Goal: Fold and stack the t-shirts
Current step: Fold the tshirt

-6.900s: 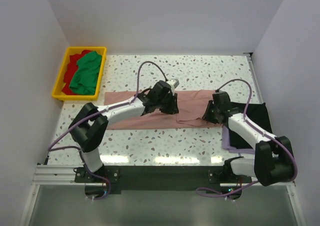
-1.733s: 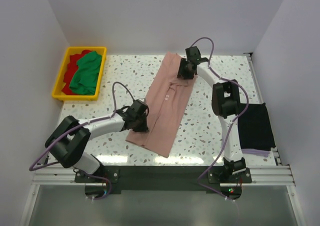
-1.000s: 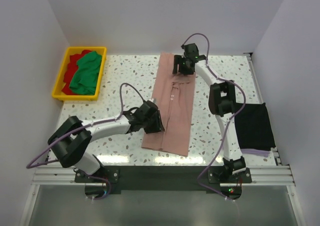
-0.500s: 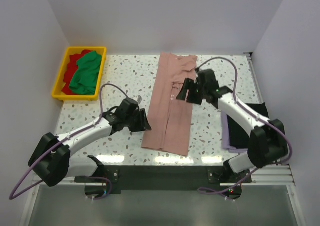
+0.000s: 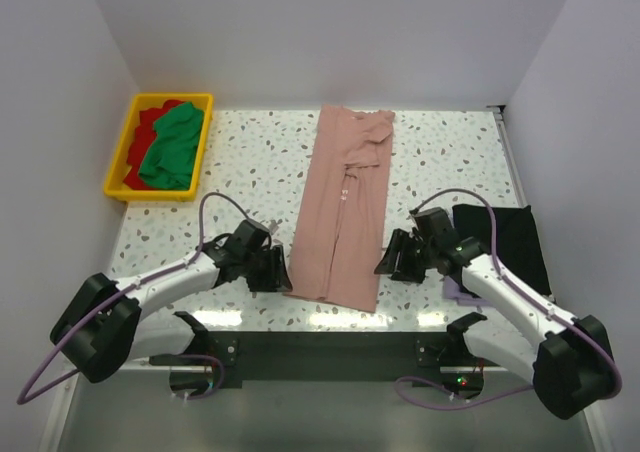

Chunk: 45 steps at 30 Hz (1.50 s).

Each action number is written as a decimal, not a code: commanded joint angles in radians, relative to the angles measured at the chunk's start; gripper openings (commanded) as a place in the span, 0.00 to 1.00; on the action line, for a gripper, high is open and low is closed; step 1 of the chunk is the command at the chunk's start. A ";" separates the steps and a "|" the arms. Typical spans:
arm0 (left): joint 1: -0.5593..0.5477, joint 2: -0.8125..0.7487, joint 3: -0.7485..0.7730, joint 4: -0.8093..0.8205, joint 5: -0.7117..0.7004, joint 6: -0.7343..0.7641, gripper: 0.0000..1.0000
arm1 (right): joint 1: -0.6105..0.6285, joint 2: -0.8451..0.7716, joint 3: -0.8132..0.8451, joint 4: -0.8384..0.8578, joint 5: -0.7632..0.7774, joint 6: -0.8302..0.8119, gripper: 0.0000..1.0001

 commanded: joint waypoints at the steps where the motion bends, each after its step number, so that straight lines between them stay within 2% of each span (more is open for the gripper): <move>1: 0.004 -0.017 -0.012 0.018 0.001 -0.007 0.52 | 0.004 -0.003 -0.064 -0.035 -0.027 0.039 0.55; 10: 0.003 0.030 -0.031 0.062 -0.003 -0.022 0.50 | 0.071 -0.028 -0.203 0.046 -0.046 0.117 0.53; 14: -0.014 0.050 -0.035 0.073 -0.008 -0.025 0.45 | 0.154 -0.032 -0.257 0.074 -0.017 0.190 0.53; 19: -0.060 0.055 -0.063 0.098 -0.020 -0.064 0.38 | 0.173 -0.035 -0.306 0.107 0.009 0.236 0.53; 22: -0.091 0.058 -0.080 0.110 -0.034 -0.088 0.30 | 0.177 -0.016 -0.315 0.141 0.014 0.253 0.53; 25: -0.123 0.057 -0.098 0.121 -0.040 -0.108 0.18 | 0.179 0.026 -0.317 0.158 0.028 0.247 0.52; 26: -0.126 0.056 -0.107 0.121 -0.040 -0.111 0.09 | 0.179 0.035 -0.320 0.164 0.034 0.244 0.52; 28: -0.132 0.043 -0.115 0.119 -0.040 -0.120 0.03 | 0.179 0.060 -0.326 0.189 0.034 0.244 0.52; 31: -0.141 0.014 -0.126 0.115 -0.042 -0.133 0.00 | 0.179 0.078 -0.334 0.189 0.049 0.233 0.45; 34: -0.155 -0.019 -0.129 0.101 -0.040 -0.147 0.00 | 0.179 0.087 -0.316 0.129 0.052 0.198 0.29; 35: -0.160 -0.026 -0.132 0.096 -0.038 -0.150 0.00 | 0.179 0.078 -0.296 0.106 0.054 0.175 0.20; 38: -0.180 -0.074 -0.130 0.069 -0.040 -0.163 0.00 | 0.177 0.032 -0.247 -0.018 0.060 0.126 0.11; 43: -0.206 -0.161 -0.104 0.012 -0.040 -0.180 0.00 | 0.179 -0.055 -0.190 -0.207 0.034 0.071 0.07; 45: -0.206 -0.151 -0.058 -0.011 -0.061 -0.164 0.00 | 0.179 -0.063 -0.158 -0.216 0.039 0.066 0.08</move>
